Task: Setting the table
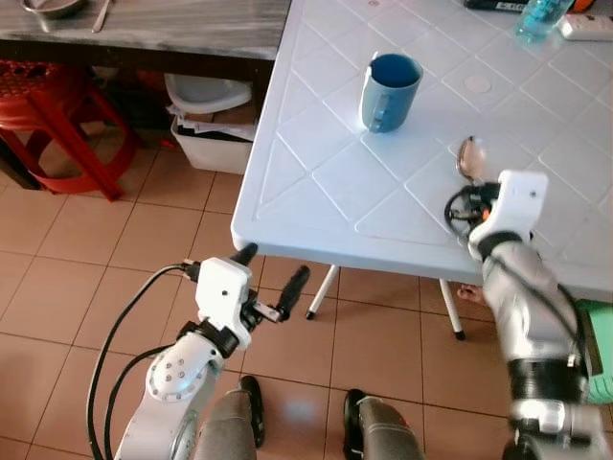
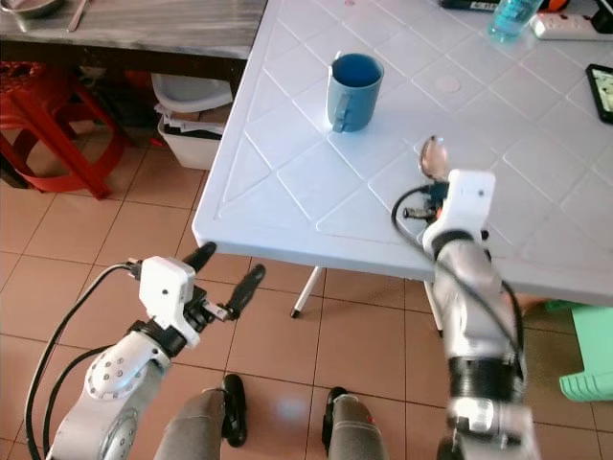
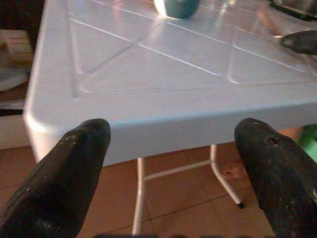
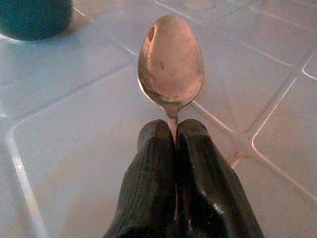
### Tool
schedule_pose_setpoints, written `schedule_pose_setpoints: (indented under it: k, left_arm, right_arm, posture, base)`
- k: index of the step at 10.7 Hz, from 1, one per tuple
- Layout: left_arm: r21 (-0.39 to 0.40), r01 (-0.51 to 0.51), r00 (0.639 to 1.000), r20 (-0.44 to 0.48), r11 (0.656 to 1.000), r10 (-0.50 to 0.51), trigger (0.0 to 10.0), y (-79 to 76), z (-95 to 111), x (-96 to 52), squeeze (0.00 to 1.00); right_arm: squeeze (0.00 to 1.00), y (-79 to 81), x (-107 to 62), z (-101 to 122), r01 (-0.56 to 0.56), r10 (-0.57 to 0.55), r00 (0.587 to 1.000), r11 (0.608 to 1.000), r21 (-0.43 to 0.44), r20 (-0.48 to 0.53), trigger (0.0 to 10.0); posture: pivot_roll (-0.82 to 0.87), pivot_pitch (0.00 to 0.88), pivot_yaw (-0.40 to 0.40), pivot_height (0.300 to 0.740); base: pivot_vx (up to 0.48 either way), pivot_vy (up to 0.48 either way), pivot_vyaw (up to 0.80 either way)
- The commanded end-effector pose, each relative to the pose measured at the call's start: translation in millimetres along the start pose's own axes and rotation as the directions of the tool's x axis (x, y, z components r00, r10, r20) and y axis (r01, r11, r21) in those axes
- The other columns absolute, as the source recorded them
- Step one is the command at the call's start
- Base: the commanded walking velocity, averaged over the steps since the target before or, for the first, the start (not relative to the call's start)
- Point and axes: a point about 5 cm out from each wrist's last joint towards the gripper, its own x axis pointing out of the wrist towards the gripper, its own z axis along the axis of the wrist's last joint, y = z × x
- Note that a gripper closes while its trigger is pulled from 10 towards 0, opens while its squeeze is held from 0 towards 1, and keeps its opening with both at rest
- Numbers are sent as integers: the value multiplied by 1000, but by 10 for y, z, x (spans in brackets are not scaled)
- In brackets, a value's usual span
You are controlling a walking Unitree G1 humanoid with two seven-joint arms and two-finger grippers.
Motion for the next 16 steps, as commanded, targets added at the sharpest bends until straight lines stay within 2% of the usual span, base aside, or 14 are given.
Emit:
schedule_pose_setpoints:
  k: [1,2,5,9,11,13,16]
  left_arm:
    - [2,-22,1000,-8,1000,22,10000,25,-30,-16,0]
    - [-12,-45,999,-13,999,45,10000,27,-48,-26,0]
    - [-3,-59,998,24,998,59,10000,38,20,32,0]
    - [-5,-89,995,46,996,89,10000,65,45,35,0]
    - [7,-155,985,74,988,154,10000,136,94,73,0]
    - [18,-303,947,121,953,299,10000,307,195,131,0]
    - [-6,-343,930,134,939,341,10000,356,222,201,0]
  right_arm:
    - [0,17,-69,-137,12,-11,999,1000,4,-38,824]
    - [0,68,-148,-115,27,-27,1000,1000,-3,11,10000]
    - [0,181,-206,8,23,-18,993,999,-48,113,10000]
    - [0,226,-191,70,14,-1,988,996,-83,154,10000]
    - [0,247,-203,87,17,0,984,995,-94,178,10000]
    - [0,261,-232,112,21,0,979,994,-103,206,10000]
    - [0,300,-242,101,14,10,977,994,-111,215,10000]
  posture:
    - [1,234,11,740]
    - [-6,224,7,740]
    - [-12,227,6,740]
    - [-14,212,0,740]
    - [-10,206,5,740]
    - [-8,200,9,740]
    - [-10,192,15,740]
  base:
    - [0,0,0]
    - [0,480,0]
    - [0,474,0]
    - [62,425,0]
    - [330,341,0]
    - [379,292,0]
    - [399,266,0]
